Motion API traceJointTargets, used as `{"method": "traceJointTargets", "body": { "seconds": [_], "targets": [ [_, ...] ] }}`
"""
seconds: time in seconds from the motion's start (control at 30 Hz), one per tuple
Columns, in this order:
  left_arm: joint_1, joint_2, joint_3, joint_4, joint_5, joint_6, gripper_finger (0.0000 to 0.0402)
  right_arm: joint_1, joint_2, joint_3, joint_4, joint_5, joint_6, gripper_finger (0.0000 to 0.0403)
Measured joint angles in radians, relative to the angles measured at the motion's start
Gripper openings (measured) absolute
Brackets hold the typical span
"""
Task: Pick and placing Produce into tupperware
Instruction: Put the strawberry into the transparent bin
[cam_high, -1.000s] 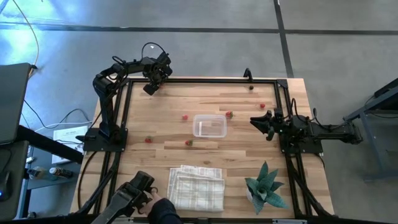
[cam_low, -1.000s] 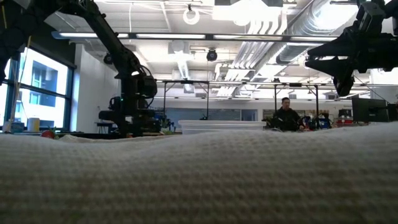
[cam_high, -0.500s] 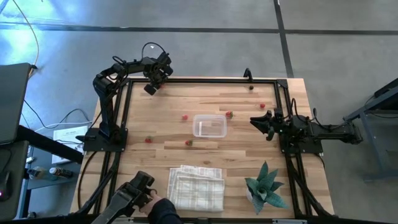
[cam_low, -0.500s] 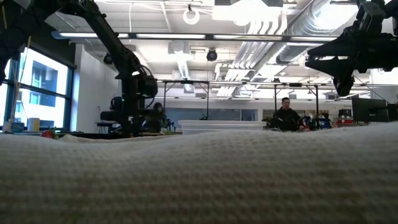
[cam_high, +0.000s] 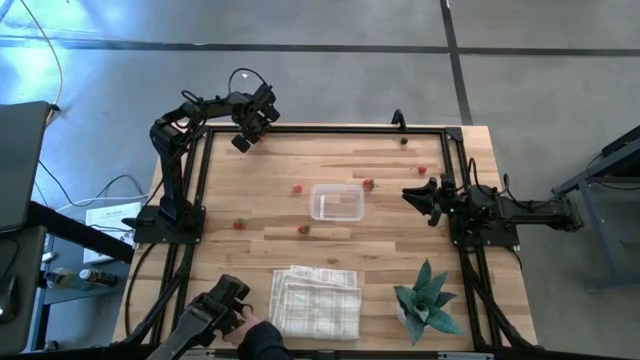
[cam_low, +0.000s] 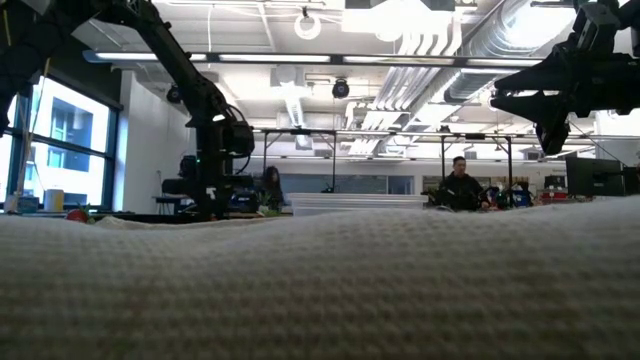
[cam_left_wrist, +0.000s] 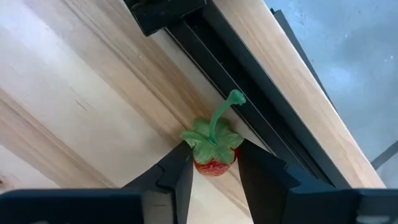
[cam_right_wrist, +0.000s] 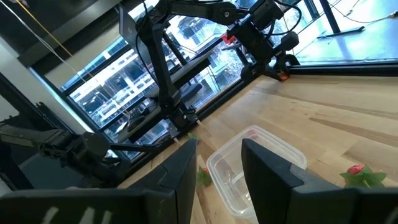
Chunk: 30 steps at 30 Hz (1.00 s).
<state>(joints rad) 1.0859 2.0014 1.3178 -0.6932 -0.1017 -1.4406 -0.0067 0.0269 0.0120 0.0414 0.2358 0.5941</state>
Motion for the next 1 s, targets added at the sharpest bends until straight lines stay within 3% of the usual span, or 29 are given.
{"method": "traceJointTargets", "body": {
  "seconds": [0.23,0.67,0.87,1.0],
  "targets": [
    [0.001,0.0,0.0,0.0,0.025,0.051,0.0093,0.0,0.0,0.0,0.0,0.0,-0.003,0.0117],
    [-0.05,-0.003,-0.001,0.016,0.103,0.244,0.0103,0.0,0.0,0.0,0.0,0.0,-0.037,0.0117],
    [-0.123,-0.003,-0.001,0.08,0.117,0.399,0.0103,0.0,0.0,0.0,0.0,0.0,-0.053,0.0117],
    [-0.165,-0.003,-0.001,0.124,0.184,0.547,0.0103,0.0,0.0,0.0,0.0,-0.001,-0.053,0.0117]
  ]
}}
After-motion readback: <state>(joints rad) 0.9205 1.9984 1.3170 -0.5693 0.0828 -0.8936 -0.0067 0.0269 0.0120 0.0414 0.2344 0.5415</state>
